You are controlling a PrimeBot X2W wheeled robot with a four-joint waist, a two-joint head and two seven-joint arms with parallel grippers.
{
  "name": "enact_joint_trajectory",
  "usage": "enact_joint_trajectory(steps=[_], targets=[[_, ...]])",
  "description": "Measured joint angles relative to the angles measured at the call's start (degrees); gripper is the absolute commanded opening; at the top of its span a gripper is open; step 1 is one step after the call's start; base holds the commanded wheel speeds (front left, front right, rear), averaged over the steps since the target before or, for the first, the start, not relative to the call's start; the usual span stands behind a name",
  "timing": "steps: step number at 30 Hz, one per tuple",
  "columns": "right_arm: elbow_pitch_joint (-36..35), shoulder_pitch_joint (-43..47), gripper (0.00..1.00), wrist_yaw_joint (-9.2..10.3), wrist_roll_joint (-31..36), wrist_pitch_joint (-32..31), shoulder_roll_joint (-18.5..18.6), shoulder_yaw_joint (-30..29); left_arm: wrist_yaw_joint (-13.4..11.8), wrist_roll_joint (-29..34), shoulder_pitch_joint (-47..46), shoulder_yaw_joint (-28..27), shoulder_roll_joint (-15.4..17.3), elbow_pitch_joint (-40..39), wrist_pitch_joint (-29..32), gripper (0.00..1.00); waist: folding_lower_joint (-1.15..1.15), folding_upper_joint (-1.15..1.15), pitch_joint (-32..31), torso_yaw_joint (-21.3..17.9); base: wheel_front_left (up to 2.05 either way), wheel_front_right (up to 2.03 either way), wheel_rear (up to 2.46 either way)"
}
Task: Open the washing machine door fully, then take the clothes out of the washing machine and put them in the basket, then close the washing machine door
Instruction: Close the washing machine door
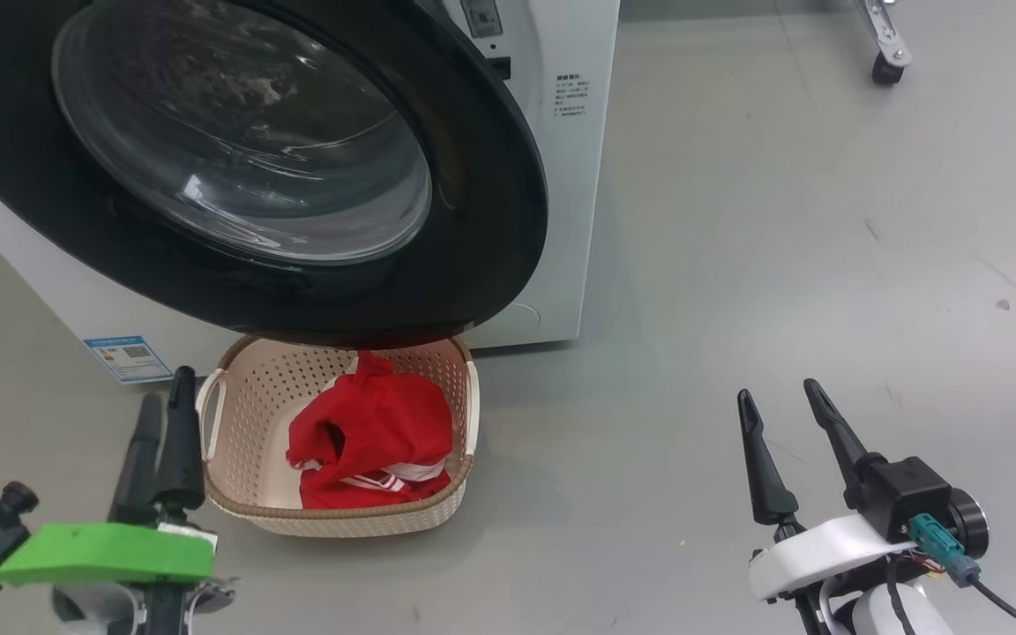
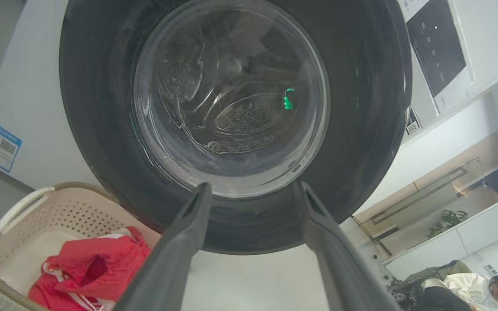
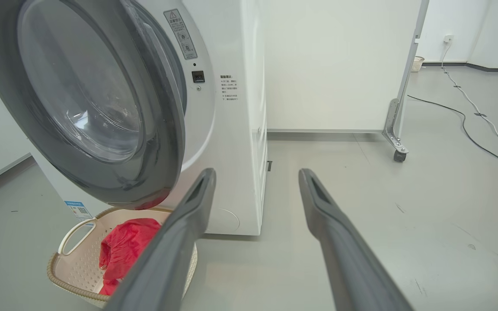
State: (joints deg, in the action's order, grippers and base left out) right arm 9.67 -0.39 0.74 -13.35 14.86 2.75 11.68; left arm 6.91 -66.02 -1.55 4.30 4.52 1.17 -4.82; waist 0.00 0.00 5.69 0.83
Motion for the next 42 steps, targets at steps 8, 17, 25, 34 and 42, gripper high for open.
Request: enact_joint_trajectory(steps=[8, 17, 25, 34, 42], targets=[[-0.07, 1.45, 1.00, 0.00, 0.65, 0.00, -0.10, -0.16, -0.56, 20.67, 2.21, 3.00, 5.88, -0.10, -8.28, 1.00, 0.00, 0.00, -2.39, 0.79, 0.00, 0.00, 0.00], [-0.87, 2.70, 1.00, 0.43, 1.43, 0.00, -0.16, -0.73, -6.57, 32.12, 3.99, 6.22, 7.05, -0.22, -8.88, 1.00, 0.00, 0.00, -3.32, 0.92, 0.00, 0.00, 0.00], [-1.22, 4.44, 1.00, 0.51, 1.43, 0.00, -0.19, -0.78, -11.04, 39.22, 5.86, 8.80, 7.23, 0.67, -8.90, 1.00, 0.00, 0.00, -3.39, 0.86, 0.00, 0.00, 0.00], [-1.78, 4.61, 1.00, 0.89, 1.44, 0.00, -0.21, -0.67, -12.26, 44.17, 6.77, 10.55, 7.12, 1.91, -8.94, 1.00, 0.00, 0.00, -3.17, 0.99, 0.00, 0.00, 0.00], [-1.97, 5.33, 1.00, 0.93, 1.45, 0.00, -0.22, -0.65, -12.87, 46.19, 6.88, 10.43, 5.63, 2.37, -8.95, 1.00, 0.00, 0.00, -2.96, 1.32, 0.00, 0.00, 0.00]])
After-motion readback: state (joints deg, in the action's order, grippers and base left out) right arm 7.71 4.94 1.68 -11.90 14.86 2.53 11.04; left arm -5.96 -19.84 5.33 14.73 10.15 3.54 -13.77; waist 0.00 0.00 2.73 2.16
